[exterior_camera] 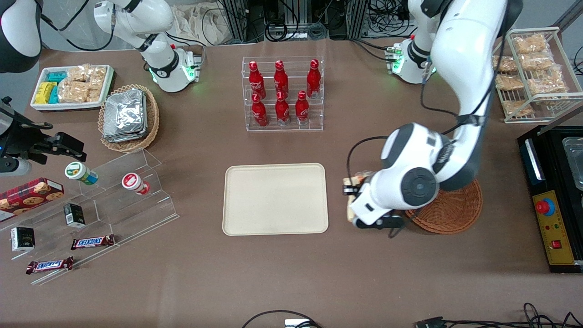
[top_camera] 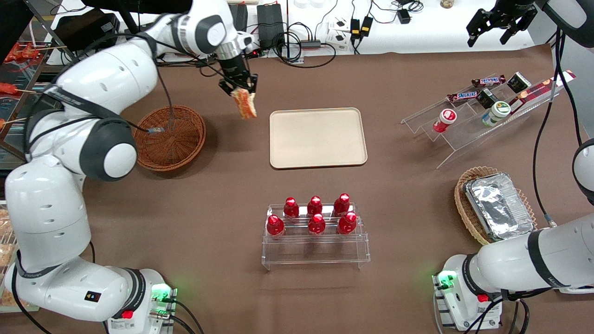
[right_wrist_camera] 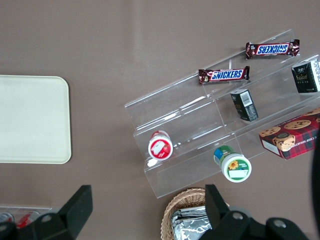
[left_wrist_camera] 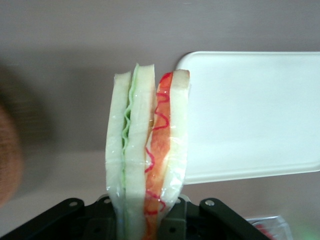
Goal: Place sandwich from basket to tray
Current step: 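Carry the sandwich with the left gripper over to the cream tray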
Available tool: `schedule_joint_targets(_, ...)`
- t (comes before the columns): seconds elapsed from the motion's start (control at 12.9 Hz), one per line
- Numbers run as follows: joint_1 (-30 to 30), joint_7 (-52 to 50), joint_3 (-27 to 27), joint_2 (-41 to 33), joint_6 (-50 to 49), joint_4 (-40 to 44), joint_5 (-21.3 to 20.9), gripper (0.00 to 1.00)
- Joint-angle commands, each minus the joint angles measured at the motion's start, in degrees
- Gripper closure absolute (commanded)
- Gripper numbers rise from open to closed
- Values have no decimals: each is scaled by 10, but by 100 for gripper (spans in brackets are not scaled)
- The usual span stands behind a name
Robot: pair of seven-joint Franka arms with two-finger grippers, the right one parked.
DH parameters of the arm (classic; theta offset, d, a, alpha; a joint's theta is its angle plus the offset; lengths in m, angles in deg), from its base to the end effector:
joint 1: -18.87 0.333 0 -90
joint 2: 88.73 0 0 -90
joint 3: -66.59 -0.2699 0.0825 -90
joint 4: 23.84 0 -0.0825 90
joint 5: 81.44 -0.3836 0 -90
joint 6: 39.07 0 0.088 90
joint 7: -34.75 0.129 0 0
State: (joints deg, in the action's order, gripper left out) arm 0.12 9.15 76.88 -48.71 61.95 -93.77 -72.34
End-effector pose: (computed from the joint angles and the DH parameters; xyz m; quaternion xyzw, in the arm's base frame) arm 0.6099 -0.3300 0.3013 0.9882 0.0074 -0.1259 0.0870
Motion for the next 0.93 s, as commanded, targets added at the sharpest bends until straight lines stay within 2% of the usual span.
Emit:
schedule_joint_targets(0.0,-28,-10,-4,47,38,36,19,95)
schedule_joint_targets(0.47,-73,-48,-4,120,109,34,16,93)
schedule_joint_targets(0.85,-82,-50,-4,140,124,29,13,89)
